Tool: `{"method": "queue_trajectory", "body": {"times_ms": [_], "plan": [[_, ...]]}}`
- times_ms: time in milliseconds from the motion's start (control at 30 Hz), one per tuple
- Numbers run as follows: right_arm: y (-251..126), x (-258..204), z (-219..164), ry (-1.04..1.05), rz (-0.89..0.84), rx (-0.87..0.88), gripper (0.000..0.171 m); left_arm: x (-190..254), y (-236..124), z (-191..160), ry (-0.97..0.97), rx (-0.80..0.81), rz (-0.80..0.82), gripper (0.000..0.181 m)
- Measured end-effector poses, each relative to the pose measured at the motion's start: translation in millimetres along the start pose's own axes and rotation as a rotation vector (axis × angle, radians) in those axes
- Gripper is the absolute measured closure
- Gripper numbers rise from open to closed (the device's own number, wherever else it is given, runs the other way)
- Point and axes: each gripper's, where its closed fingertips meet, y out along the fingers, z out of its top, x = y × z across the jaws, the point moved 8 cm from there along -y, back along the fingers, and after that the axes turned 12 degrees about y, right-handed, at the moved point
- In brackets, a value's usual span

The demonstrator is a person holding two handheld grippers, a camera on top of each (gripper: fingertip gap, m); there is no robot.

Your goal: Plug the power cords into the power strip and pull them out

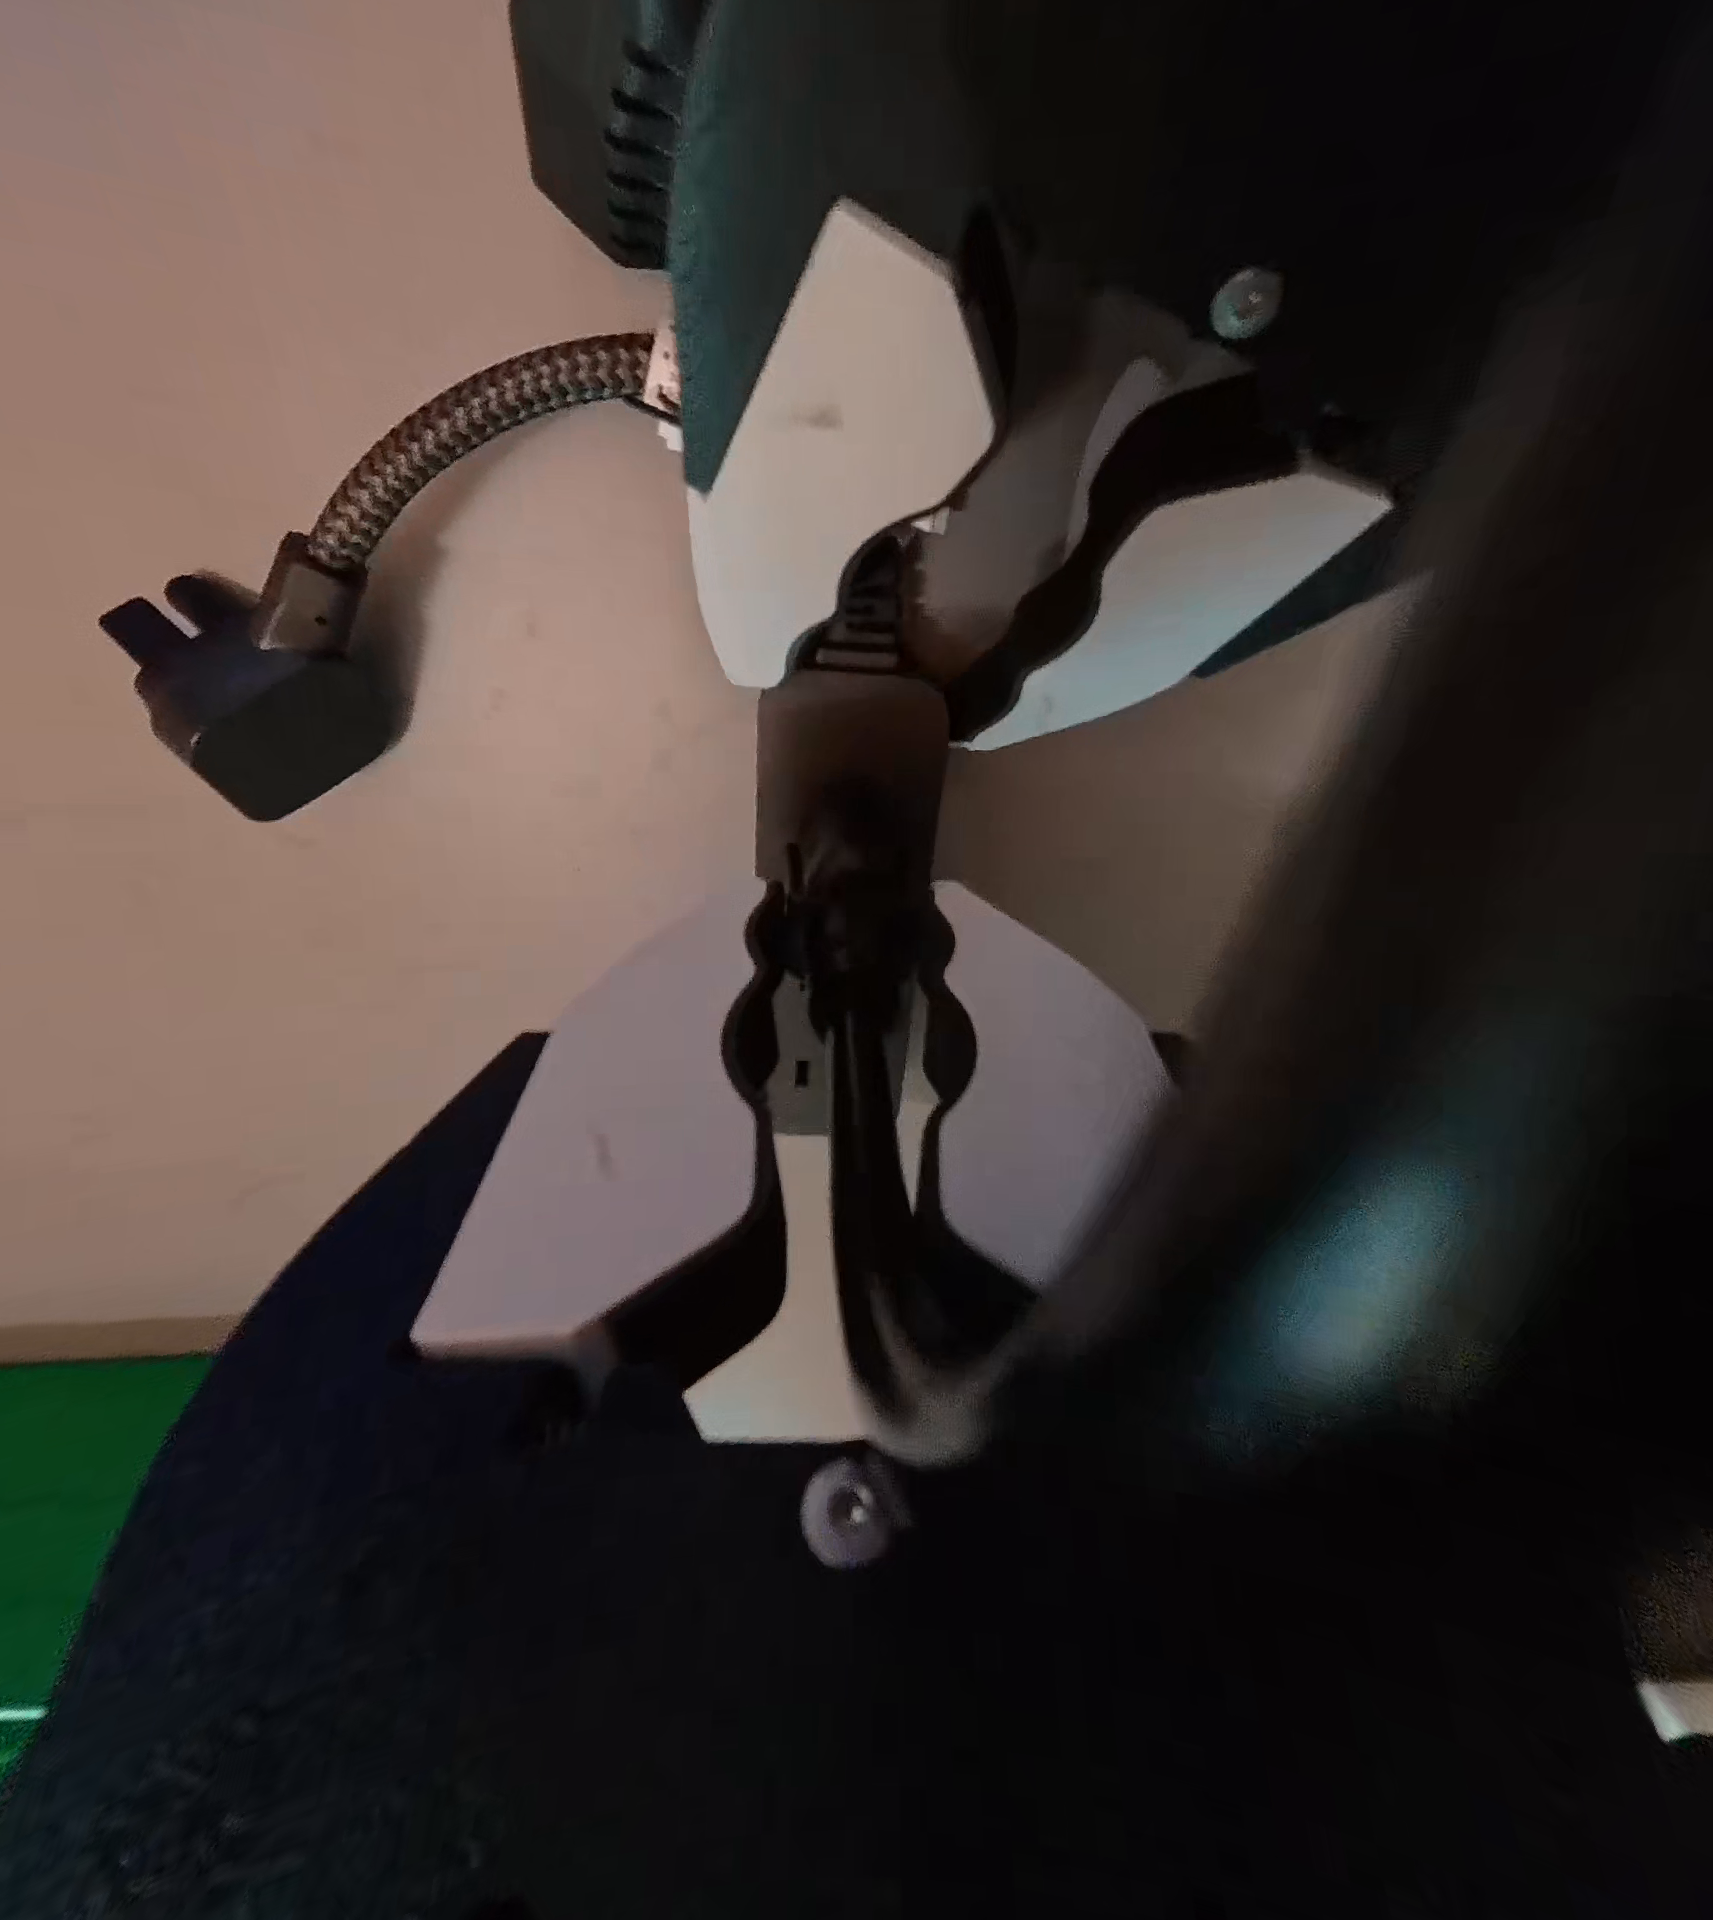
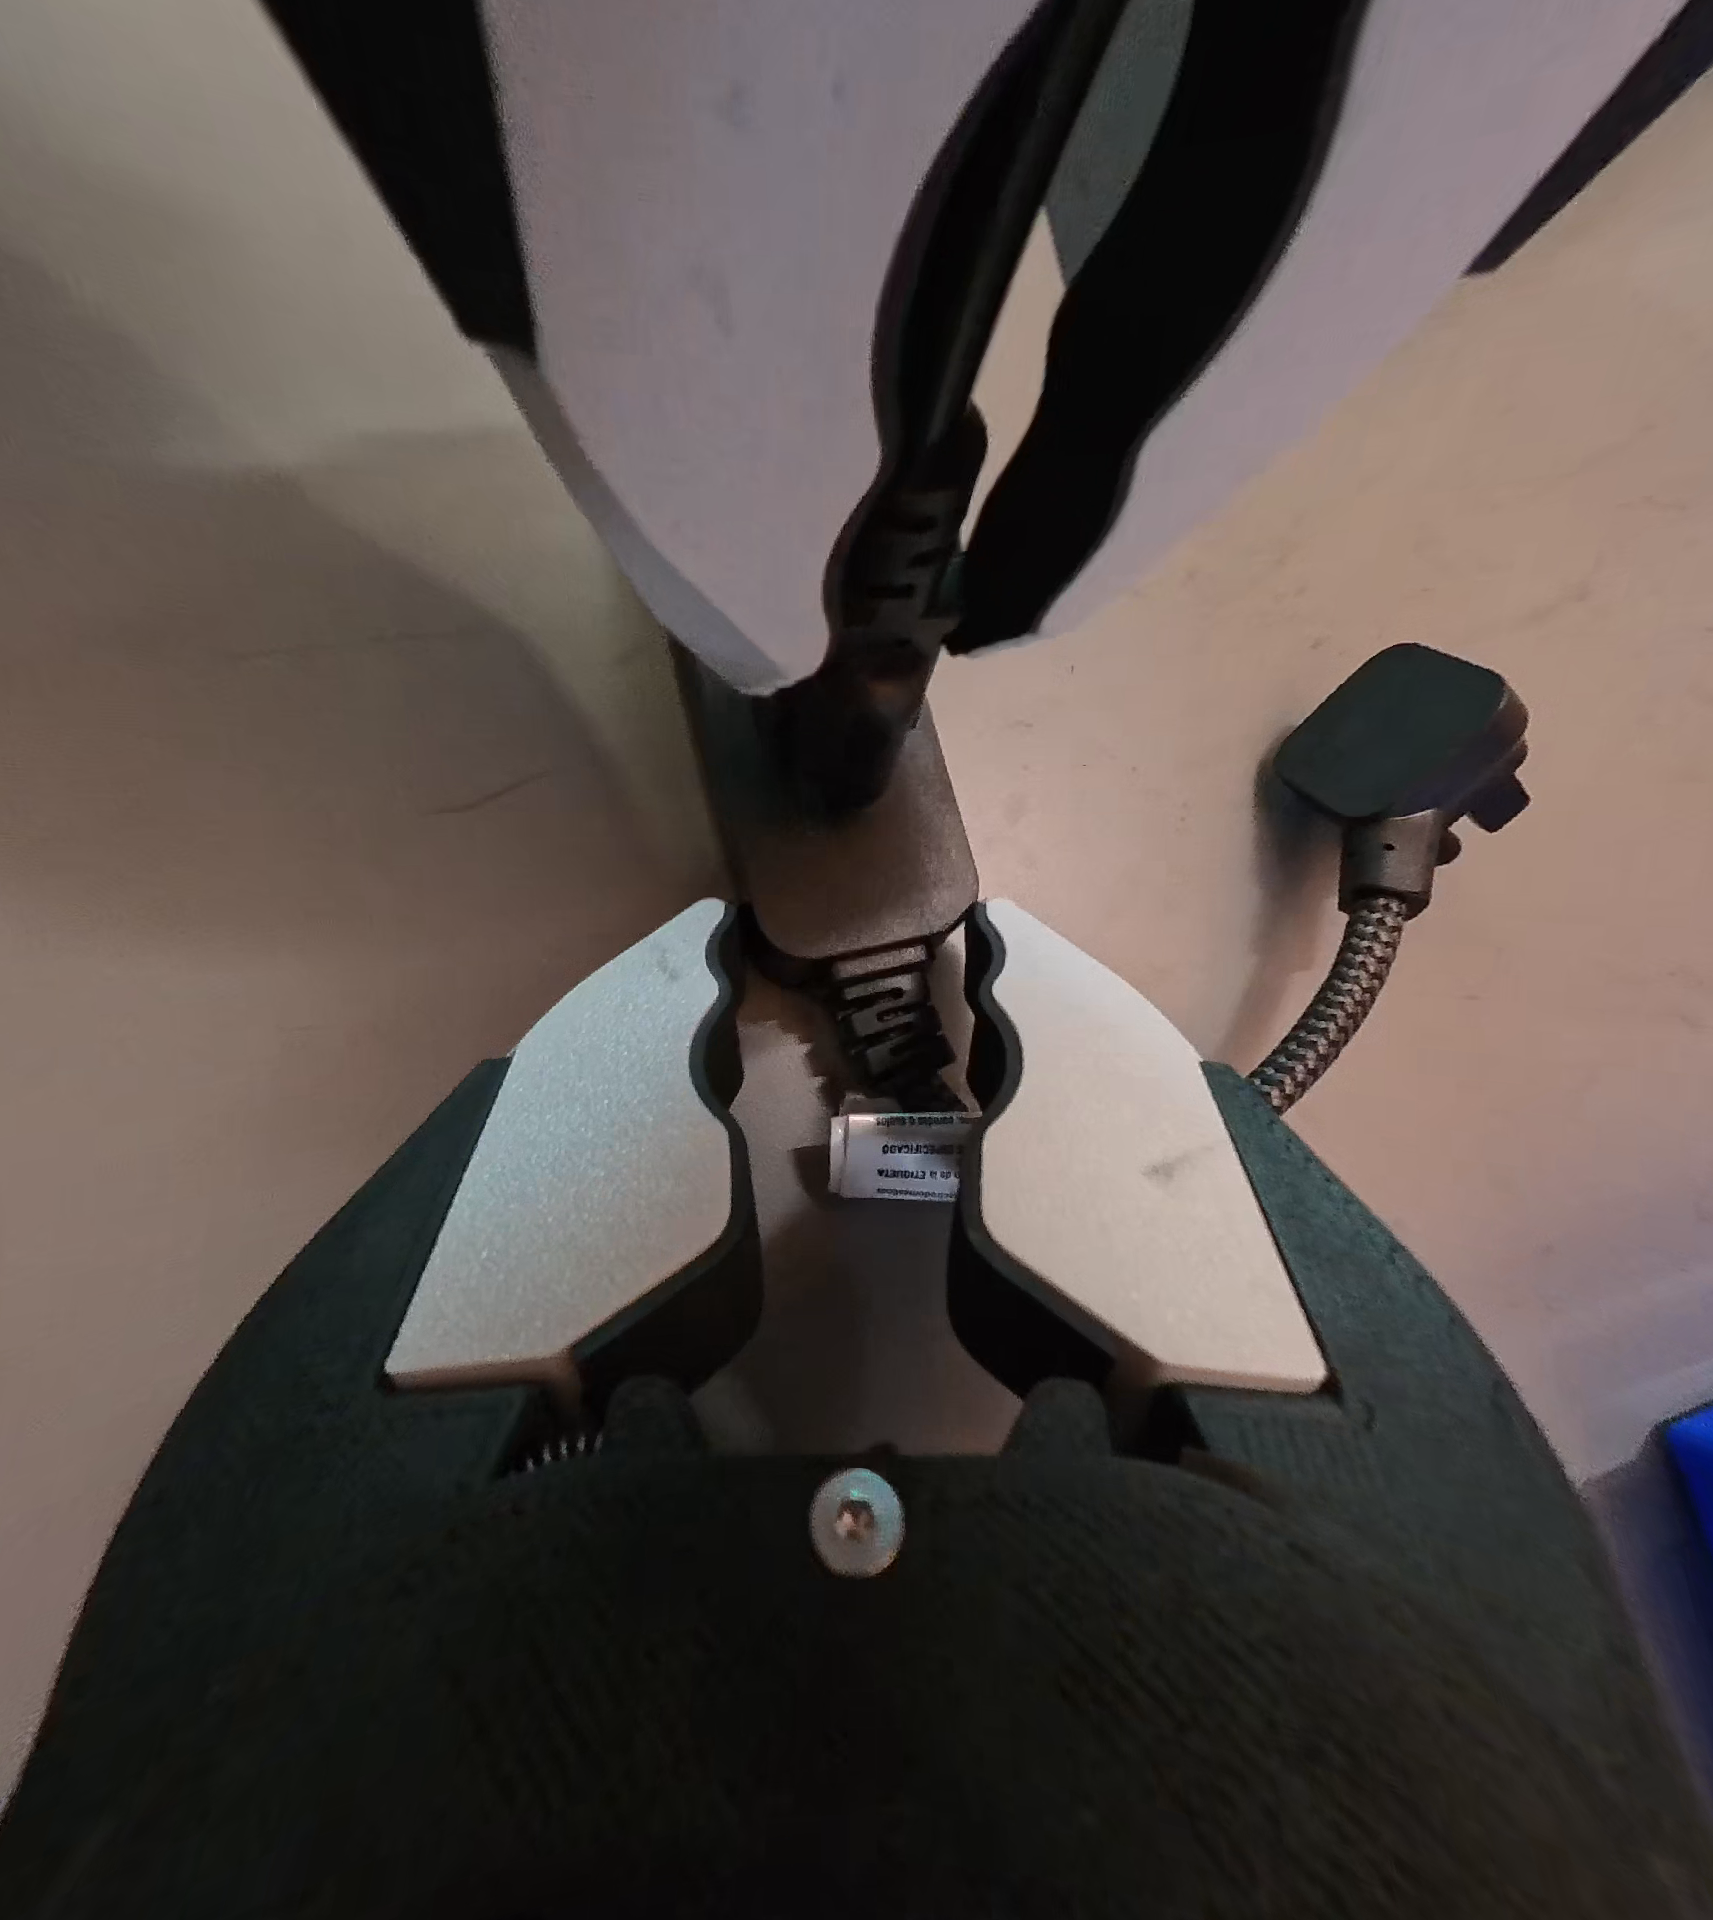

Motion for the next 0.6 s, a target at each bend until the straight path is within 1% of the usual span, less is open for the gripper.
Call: {"method": "queue_trajectory", "body": {"times_ms": [100,167,267,367,467,600], "plan": [[0,0,-1,0.013,0.002,0.002,0.130,1,0,3,0.061,-0.039,0.011,0.158],[0,0,-1,0.013,-0.001,0.003,0.131,3,0,5,0.056,-0.052,0.029,0.158],[0,0,-1,0.022,0.003,0.005,0.131,1,1,1,0.082,-0.013,0.039,0.158],[0,0,-1,0.038,0.005,0.008,0.131,-5,1,-5,0.017,0.078,-0.013,0.158],[0,1,-2,0.073,0.024,0.006,0.132,5,1,-5,0.090,0.050,0.063,0.158],[0,1,-2,0.072,0.015,0.005,0.132,-1,1,-3,0.073,0.053,0.032,0.157]]}}
